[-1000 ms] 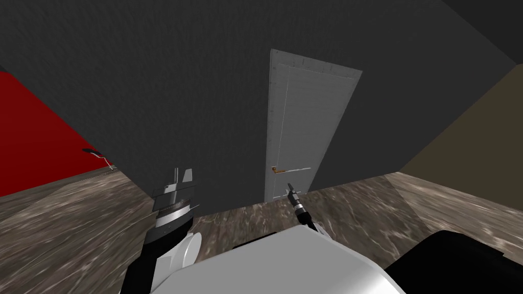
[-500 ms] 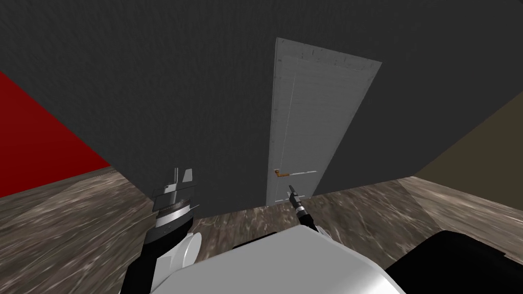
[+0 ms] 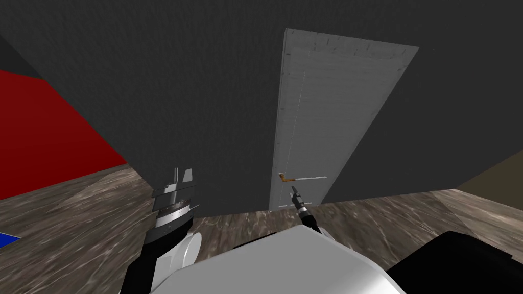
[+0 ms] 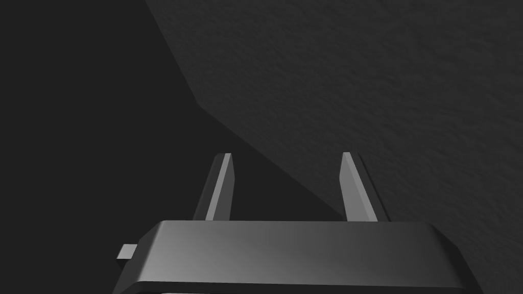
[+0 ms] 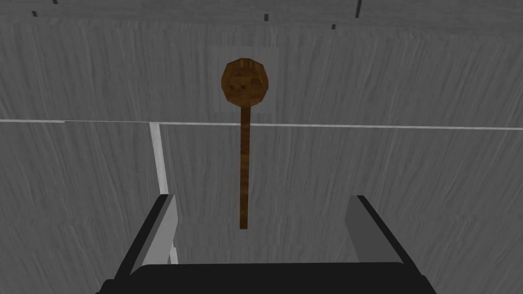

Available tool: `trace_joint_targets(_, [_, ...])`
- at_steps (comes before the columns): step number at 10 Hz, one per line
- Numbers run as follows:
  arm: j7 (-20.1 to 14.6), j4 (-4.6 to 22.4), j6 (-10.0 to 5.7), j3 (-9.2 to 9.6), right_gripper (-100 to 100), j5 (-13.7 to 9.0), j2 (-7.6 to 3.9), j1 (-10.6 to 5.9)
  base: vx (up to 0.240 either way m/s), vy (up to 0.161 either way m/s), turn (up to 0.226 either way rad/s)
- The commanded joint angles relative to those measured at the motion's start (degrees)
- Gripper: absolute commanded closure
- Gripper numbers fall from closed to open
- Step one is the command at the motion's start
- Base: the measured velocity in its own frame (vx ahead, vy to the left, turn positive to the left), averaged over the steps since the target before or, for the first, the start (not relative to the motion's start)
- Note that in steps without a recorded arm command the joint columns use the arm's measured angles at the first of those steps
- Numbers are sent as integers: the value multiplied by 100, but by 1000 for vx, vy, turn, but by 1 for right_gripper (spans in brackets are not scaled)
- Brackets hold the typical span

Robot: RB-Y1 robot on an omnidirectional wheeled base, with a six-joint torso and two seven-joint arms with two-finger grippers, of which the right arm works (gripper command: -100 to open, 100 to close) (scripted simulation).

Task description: Pull the door open

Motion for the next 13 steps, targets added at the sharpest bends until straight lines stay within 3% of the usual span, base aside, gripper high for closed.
trace_joint_targets(1, [69, 97, 7, -186, -100, -105, 16, -35, 189, -25, 283])
trace_joint_targets(4, [131, 448, -65, -523, -100, -301, -20, -168, 196, -33, 296])
trace_joint_targets(5, [144, 520, -80, -591, -100, -341, -27, -195, 144, -44, 199])
trace_joint_targets(6, [111, 401, -52, -539, -100, -313, -41, -125, 59, -31, 34])
trace_joint_targets(7, [111, 401, -52, -539, 100, -313, -41, -125, -3, 5, -28])
trace_joint_targets(12, [111, 401, -52, -539, 100, -313, -41, -125, -13, 6, -2])
trace_joint_targets(13, [22, 404, -115, -468, 100, -275, -101, -42, -111, -32, 121])
